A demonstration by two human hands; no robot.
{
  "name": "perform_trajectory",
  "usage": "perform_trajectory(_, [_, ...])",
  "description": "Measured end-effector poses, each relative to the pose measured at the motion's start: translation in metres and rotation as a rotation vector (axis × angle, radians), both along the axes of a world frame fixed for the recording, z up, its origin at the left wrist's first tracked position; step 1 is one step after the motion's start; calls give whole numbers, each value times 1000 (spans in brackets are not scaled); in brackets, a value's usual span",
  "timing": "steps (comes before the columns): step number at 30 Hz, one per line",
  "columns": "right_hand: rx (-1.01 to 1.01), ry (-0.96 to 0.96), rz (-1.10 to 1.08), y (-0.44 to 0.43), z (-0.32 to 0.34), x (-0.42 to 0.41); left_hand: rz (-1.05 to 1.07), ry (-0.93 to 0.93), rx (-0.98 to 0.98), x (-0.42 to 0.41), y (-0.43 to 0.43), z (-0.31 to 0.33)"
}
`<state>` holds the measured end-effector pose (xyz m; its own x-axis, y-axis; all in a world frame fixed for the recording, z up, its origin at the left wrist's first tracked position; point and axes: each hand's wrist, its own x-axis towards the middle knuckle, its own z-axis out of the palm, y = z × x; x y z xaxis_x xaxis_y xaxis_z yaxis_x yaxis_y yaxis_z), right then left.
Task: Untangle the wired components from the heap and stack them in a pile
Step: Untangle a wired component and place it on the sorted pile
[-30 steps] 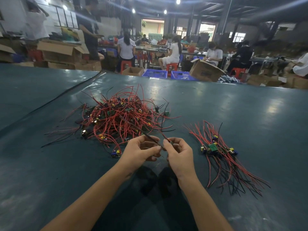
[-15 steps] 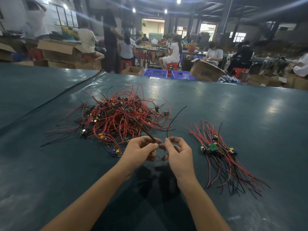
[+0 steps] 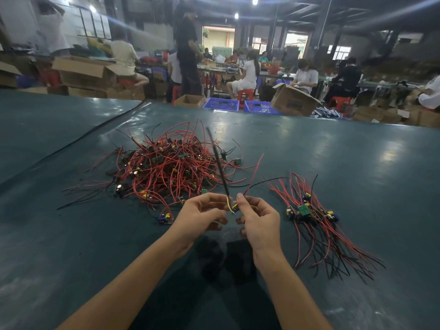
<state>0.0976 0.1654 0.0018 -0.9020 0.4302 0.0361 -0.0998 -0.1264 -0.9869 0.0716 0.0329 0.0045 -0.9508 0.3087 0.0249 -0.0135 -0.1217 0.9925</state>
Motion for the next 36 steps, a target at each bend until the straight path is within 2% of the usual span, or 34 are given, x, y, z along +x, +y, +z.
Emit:
perform_trajectory(2, [36, 12, -16, 0, 1, 2, -53, 50, -68, 0, 0, -4])
perform_trajectory(4, [47, 27, -22, -1, 3, 3, -84, 48, -42, 0, 0, -6])
perform_trajectory(9, [61, 66, -16, -5, 4, 7, -49, 101, -61, 2, 3, -6])
perform_trajectory(14, [-17, 66, 40, -3, 6, 8, -73, 60, -44, 4, 5, -5])
perform_trajectory(17, [-82, 60, 81, -5, 7, 9, -65, 8, 34, 4, 6, -5])
perform_trajectory(21, [-59, 58, 55, -5, 6, 5, -11, -40, 116, 2, 6, -7])
perform_trajectory(28, [-21, 94, 41, -6, 7, 7, 18, -26, 84, 4, 7, -4])
perform_trajectory(33, [-16, 162, 89, -9, 9, 10, -40, -111, 52, 3, 6, -3])
perform_trajectory(36, [-30, 180, 74, -9, 8, 9, -65, -28, 23, 4, 5, -3])
